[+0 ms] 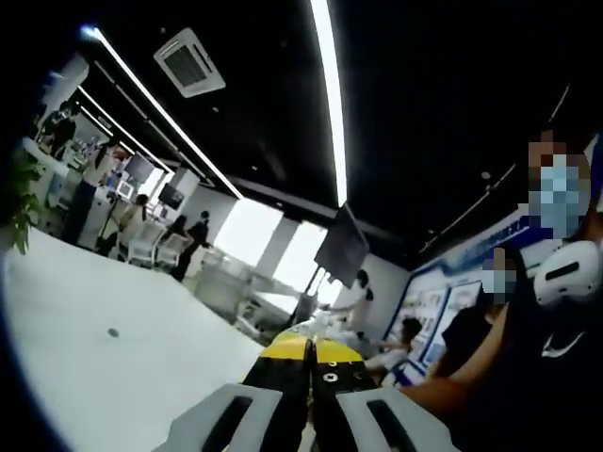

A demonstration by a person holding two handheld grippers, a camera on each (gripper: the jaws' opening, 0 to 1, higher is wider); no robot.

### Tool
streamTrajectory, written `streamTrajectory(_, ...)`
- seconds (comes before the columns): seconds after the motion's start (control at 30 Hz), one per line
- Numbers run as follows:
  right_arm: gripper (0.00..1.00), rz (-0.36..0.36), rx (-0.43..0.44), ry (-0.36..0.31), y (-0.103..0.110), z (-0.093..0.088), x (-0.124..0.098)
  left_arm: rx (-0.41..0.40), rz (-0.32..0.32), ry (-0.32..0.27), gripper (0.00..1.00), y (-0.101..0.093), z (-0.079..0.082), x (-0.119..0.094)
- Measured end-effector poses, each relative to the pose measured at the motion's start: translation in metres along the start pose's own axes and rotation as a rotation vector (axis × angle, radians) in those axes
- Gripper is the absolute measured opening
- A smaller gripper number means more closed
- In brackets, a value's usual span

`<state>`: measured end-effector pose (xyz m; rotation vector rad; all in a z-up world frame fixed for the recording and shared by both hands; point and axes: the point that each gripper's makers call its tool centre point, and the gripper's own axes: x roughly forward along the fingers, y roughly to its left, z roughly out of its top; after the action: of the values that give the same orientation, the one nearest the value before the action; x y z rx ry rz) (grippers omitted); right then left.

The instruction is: Compare the silicone blocks by pressing each to a similar depth, holding the contact briefly, and releasing to observe deformation and rebound differences across the visible hardness samples.

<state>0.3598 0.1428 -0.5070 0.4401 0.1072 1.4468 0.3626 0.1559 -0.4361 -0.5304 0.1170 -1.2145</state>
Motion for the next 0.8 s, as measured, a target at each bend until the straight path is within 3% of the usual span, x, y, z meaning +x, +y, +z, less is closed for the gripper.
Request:
streamTrajectory(0.13,0.42,0.007,0.012,-0.021,0.0026,-0.0001,0.0021,-0.018,-0.012,-0.022,0.00,-0.0013,0.0019,0.0010)
streamTrajectory(0.23,0.28,0.023,0.009,-0.024,0.0050,0.0000,0.0030,-0.021,-0.011,-0.024,0.00,0.0000,0.0011,0.0023)
streamTrajectory(0.43,0.23,0.023,0.040,-0.030,0.0048,0.0007,0.0019,-0.021,0.005,-0.029,0.00,0.0047,0.0009,-0.0011)
streamTrajectory(0.8,0.09,0.035,0.063,0.018,0.0093,-0.0009,0.0030,-0.023,0.008,-0.029,0.00,0.0050,-0.0017,-0.0030)
